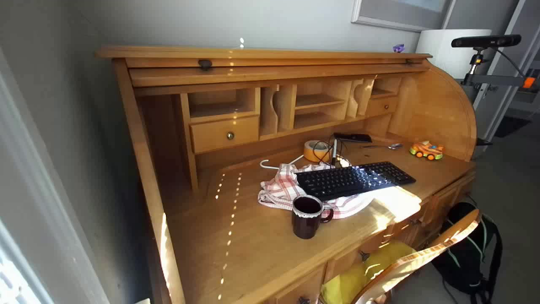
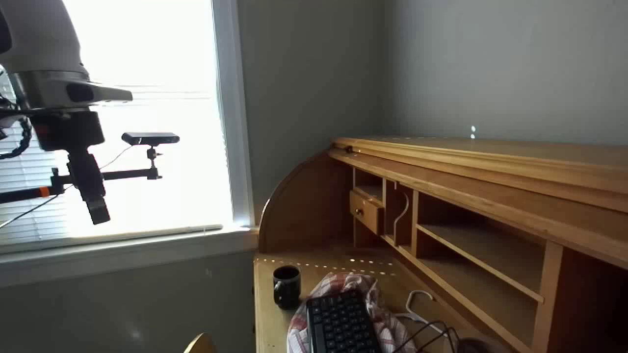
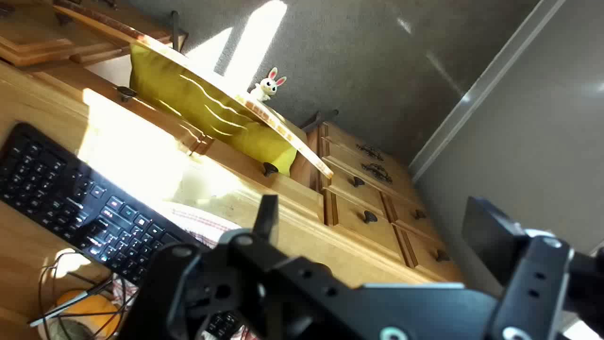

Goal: Press on the keyboard

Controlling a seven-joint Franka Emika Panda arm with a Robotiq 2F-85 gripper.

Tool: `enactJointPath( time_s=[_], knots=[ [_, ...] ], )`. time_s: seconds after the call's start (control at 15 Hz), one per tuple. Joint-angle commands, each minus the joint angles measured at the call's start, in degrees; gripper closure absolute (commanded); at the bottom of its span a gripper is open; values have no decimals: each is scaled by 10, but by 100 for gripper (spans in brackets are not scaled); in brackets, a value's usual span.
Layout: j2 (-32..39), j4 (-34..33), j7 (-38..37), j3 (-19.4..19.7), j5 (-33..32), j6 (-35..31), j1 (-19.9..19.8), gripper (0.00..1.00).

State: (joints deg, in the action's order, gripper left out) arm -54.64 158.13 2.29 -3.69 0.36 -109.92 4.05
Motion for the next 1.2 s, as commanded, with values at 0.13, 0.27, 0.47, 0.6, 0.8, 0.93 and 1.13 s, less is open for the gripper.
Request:
enactJointPath(
  time_s=[0.13, 0.27, 0.47, 0.6, 0.8, 0.93, 1.13],
  knots=[
    [2, 1, -2, 2, -2, 1, 3, 0],
    [2, 1, -2, 2, -2, 1, 3, 0],
    [32, -13, -27, 0, 8, -34, -6, 0],
    [86, -37, -60, 0, 14, -90, -23, 0],
    [170, -73, -102, 6, 33, -182, -36, 0],
    [227, -94, -121, 8, 41, -249, -44, 0],
    [307, -128, -135, 17, 56, -323, -50, 26]
  ],
)
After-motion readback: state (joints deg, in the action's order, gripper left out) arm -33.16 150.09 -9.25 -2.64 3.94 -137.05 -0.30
